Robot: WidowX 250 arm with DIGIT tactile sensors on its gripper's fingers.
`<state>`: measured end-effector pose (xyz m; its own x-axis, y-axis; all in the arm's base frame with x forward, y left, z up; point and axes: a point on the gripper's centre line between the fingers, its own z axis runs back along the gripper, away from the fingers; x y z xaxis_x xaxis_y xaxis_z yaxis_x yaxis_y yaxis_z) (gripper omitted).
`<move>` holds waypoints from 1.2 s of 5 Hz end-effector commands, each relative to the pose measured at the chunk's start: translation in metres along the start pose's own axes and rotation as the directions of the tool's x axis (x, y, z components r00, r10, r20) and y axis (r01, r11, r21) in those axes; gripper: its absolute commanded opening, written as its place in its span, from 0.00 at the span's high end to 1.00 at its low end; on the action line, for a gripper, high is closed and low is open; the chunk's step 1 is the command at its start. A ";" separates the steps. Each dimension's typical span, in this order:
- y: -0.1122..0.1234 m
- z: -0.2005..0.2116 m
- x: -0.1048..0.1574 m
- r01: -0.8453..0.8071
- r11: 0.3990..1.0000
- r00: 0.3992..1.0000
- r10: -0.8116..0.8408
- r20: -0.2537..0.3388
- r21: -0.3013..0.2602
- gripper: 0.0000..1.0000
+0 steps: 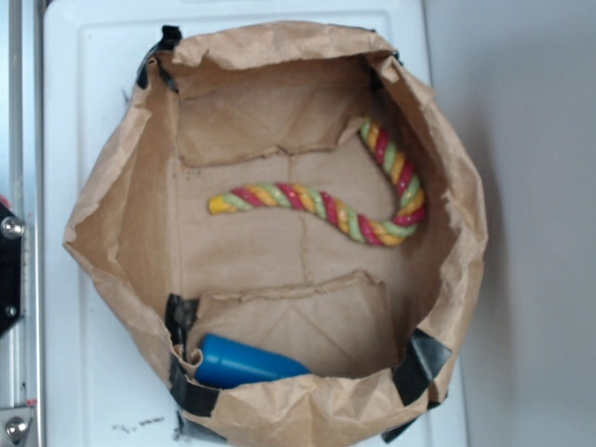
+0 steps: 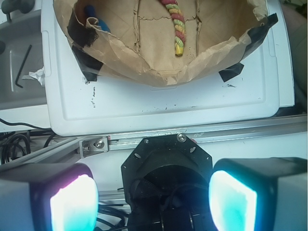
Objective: Grab the multicolored rope.
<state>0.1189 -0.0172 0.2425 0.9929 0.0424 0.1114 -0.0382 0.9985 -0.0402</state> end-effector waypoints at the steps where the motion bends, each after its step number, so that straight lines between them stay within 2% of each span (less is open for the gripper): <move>1: 0.000 0.000 0.000 0.000 1.000 1.000 0.000 0.000 0.000 0.00; 2: -0.019 -0.018 0.048 -0.072 0.997 0.997 0.072 0.029 -0.006 0.00; 3: -0.025 -0.029 0.080 -0.108 0.994 0.987 0.105 0.123 0.024 0.00; 4: -0.017 -0.058 0.122 -0.069 0.997 0.981 0.073 0.181 -0.026 0.00; 5: -0.008 -0.082 0.146 -0.066 0.996 0.982 0.076 0.171 -0.061 0.00; 6: 0.009 -0.098 0.164 -0.111 0.986 0.983 0.128 0.131 -0.127 0.00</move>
<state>0.2858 -0.0084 0.1430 0.9695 0.1725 0.1743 -0.1416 0.9740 -0.1768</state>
